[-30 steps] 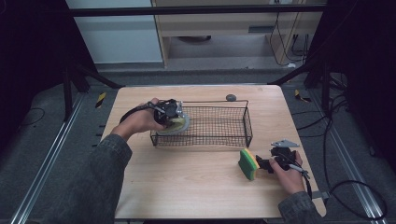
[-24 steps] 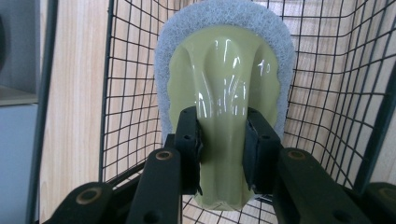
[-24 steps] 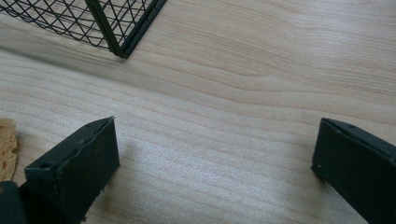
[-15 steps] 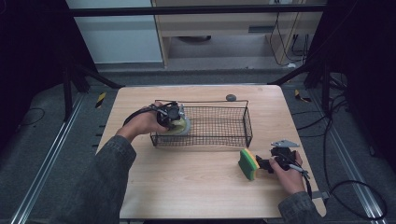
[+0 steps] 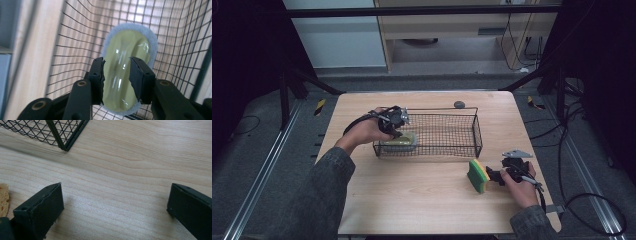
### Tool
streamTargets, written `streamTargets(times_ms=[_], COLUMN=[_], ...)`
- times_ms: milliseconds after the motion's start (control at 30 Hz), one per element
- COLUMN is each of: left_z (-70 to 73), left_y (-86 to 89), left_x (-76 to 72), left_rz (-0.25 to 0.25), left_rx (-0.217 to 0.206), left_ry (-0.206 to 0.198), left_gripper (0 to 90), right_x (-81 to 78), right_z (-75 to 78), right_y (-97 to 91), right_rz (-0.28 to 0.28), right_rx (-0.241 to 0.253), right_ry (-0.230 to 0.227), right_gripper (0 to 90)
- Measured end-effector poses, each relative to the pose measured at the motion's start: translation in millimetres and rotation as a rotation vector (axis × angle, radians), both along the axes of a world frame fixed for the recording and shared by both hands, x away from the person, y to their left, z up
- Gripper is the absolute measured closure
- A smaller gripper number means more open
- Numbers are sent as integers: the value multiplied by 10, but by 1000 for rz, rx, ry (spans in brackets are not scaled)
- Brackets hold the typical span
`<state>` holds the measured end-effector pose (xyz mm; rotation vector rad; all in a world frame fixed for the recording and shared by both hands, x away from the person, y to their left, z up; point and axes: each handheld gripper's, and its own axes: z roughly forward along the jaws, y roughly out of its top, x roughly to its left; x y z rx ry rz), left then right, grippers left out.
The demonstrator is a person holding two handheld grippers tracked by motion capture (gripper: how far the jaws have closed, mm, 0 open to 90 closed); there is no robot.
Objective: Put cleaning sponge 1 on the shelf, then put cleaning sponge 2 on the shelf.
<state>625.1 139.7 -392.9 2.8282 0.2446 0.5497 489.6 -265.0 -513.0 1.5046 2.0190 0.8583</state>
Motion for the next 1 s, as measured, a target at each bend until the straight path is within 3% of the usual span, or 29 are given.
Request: streamTargets(times_ms=[100, 300, 400, 500, 600, 667, 900, 1000], left_z=[94, 211, 252, 320, 361, 395, 475, 399], left_y=[30, 42, 36, 63, 94, 119, 350, 476], left_x=[-21, -75, -94, -118, -173, -225, -579, -744], left_rz=[26, 55, 90, 145, 165, 177, 299, 350], left_rx=[-44, -77, -93, -165, -219, -236, -434, -462], left_ry=[-30, -82, -115, -132, -128, -143, -169, -183], left_gripper=[602, 500, 341, 175, 100, 78, 54, 49], right_x=[-1, -1, -1, 0, 0, -1, 7, 16], right_z=[2, 2, 2, 2, 1, 2, 4, 23], right_y=[3, 2, 3, 1, 0, 3, -7, -19], right_rz=[-2, -1, -2, 0, 1, -2, 7, 12], right_rx=[5, 4, 5, 3, 3, 6, 1, 0], right_ry=[2, 2, 3, 0, 0, 1, 4, 16], right_gripper=[8, 8, 7, 8, 8, 7, 12, 33])
